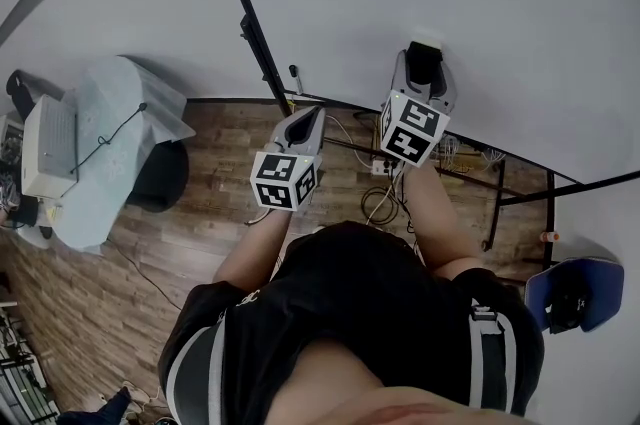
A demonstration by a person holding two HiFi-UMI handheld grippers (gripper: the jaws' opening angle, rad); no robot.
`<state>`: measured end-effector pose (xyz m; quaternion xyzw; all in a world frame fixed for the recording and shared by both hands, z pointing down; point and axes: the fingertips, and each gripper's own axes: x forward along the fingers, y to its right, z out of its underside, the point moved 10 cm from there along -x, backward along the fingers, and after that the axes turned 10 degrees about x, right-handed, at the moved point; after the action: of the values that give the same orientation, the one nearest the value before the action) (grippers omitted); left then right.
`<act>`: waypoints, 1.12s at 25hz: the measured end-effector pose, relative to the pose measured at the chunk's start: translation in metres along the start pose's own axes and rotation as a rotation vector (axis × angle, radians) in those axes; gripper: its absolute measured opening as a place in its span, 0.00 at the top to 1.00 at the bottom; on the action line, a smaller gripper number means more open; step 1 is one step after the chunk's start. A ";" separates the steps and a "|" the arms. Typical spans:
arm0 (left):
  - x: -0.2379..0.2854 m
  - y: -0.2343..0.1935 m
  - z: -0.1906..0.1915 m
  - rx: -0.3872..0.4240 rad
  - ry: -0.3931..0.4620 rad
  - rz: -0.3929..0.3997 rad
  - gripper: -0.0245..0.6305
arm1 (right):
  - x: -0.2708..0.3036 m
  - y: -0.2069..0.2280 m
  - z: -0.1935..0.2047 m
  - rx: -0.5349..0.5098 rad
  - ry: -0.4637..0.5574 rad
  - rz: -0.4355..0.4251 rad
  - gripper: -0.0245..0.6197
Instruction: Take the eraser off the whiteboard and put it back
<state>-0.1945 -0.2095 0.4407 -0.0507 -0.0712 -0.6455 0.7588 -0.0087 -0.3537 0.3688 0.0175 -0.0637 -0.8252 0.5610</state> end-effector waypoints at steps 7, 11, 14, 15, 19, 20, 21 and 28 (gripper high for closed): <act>-0.002 0.004 0.000 0.000 0.000 -0.001 0.95 | 0.003 -0.007 0.000 -0.048 -0.022 0.025 0.54; -0.005 0.004 0.003 -0.007 -0.004 -0.006 0.95 | -0.003 -0.005 0.002 -0.018 -0.012 -0.026 0.51; -0.005 0.008 0.004 -0.006 -0.008 0.003 0.95 | -0.011 -0.004 0.001 0.004 0.010 -0.069 0.51; -0.004 0.009 0.004 -0.004 -0.010 0.006 0.95 | -0.015 -0.003 0.000 0.014 0.020 -0.082 0.51; 0.000 0.019 0.001 0.002 -0.010 0.028 0.95 | -0.036 0.007 -0.013 0.047 0.113 -0.109 0.51; 0.001 0.022 0.000 0.004 -0.009 0.036 0.95 | -0.041 0.010 -0.016 0.055 0.149 -0.123 0.51; 0.002 0.025 0.000 0.007 -0.009 0.045 0.95 | -0.046 0.012 -0.018 0.062 0.182 -0.145 0.51; 0.015 0.046 -0.007 0.029 0.009 0.120 0.95 | -0.076 0.037 -0.013 0.124 0.229 -0.230 0.84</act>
<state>-0.1467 -0.2181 0.4367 -0.0412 -0.0739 -0.5979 0.7971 0.0547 -0.2974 0.3572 0.1534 -0.0478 -0.8709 0.4645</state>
